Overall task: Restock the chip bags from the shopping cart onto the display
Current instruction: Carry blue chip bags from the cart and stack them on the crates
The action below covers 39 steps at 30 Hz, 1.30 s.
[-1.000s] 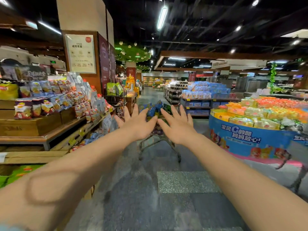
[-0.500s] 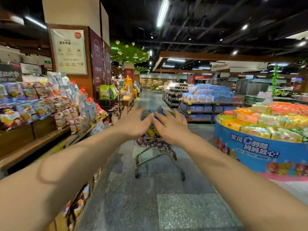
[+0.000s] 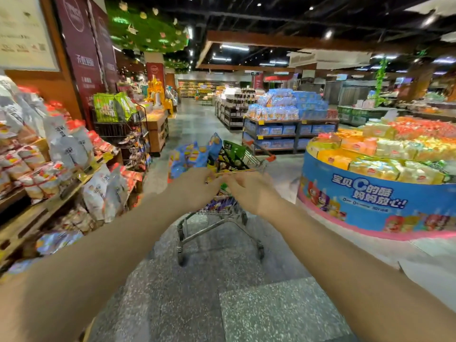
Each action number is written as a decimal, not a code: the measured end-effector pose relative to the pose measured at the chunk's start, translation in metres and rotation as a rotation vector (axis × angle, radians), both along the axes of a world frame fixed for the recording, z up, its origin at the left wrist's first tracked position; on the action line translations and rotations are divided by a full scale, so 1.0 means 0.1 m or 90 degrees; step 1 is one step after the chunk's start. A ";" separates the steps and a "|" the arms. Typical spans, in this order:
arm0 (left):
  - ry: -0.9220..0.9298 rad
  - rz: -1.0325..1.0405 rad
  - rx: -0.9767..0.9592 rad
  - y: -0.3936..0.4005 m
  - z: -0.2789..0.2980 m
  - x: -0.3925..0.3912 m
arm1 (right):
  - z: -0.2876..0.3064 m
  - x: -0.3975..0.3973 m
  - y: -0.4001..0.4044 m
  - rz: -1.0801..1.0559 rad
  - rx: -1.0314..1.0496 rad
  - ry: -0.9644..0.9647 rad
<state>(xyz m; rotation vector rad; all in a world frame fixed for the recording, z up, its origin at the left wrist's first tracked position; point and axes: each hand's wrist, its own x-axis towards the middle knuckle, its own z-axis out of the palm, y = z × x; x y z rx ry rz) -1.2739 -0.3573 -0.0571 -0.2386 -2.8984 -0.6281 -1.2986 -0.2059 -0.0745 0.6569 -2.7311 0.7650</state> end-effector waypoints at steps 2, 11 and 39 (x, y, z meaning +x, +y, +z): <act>-0.022 -0.018 -0.002 0.04 -0.20 -0.56 | -0.22 -0.56 0.03 0.029 -0.007 -0.021; -0.080 0.078 0.089 0.04 -0.51 -2.99 | -0.58 -3.01 0.21 0.067 -0.028 -0.099; -0.176 0.210 -0.044 -1.90 -1.86 -8.16 | -1.68 -8.48 -1.77 0.028 0.101 -0.242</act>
